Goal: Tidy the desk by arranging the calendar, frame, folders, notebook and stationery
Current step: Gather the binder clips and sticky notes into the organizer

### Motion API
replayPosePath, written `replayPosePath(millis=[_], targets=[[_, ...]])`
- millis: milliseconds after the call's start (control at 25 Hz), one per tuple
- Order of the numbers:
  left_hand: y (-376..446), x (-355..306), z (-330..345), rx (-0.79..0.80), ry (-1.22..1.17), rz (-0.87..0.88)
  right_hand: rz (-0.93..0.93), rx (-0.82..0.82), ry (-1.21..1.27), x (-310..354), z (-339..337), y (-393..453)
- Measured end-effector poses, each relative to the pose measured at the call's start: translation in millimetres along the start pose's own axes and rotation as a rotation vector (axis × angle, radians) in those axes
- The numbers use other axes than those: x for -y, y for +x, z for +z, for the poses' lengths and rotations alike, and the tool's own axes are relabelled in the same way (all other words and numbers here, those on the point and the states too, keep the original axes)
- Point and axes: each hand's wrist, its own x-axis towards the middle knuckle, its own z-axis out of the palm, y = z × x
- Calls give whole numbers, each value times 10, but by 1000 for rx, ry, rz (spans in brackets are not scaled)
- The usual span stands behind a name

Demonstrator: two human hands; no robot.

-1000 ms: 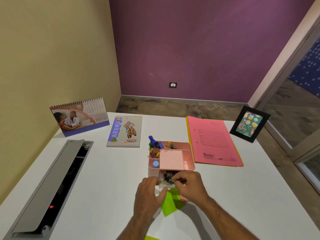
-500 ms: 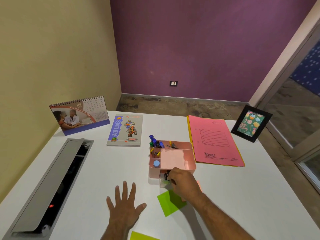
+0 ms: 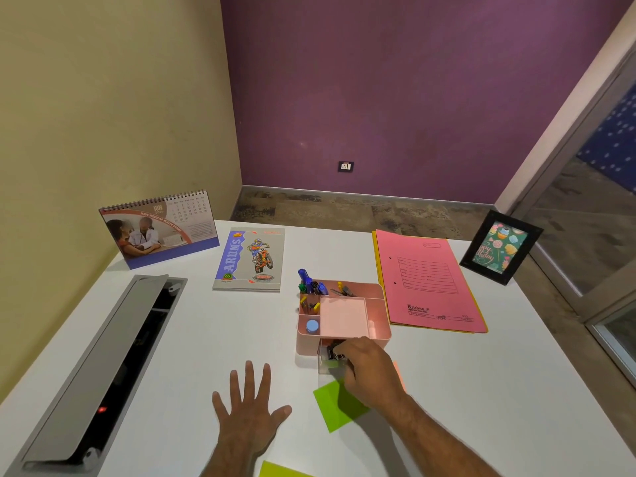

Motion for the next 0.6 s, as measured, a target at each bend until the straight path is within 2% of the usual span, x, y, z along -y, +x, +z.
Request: replayPosePath(millis=[40,200,240,360,440,480,520,600], targets=[[17,17,43,8,-7,-5,-15,-30,12,2,37,-77],[-18,23,16,112,-15,-21,-34,78,-41,22,169,-296],[-4,9,-6,22,30,1,-8,115,-56,12,197,-306],[-15,-24,-32,-54,73,-5,83,171,-66,8,196,-235],[-20,-43,-30,-158,75,9,97,162,-50,4,196,-185],[-30,-42,-24,-146,94,11,102,156,-45,14,181,-152],[-57,-51,-66,-47,121,-18,107,153,-48,22,170,-119],[-2,-33,20,47,52,-36,99,152,-49,18,175,-52]])
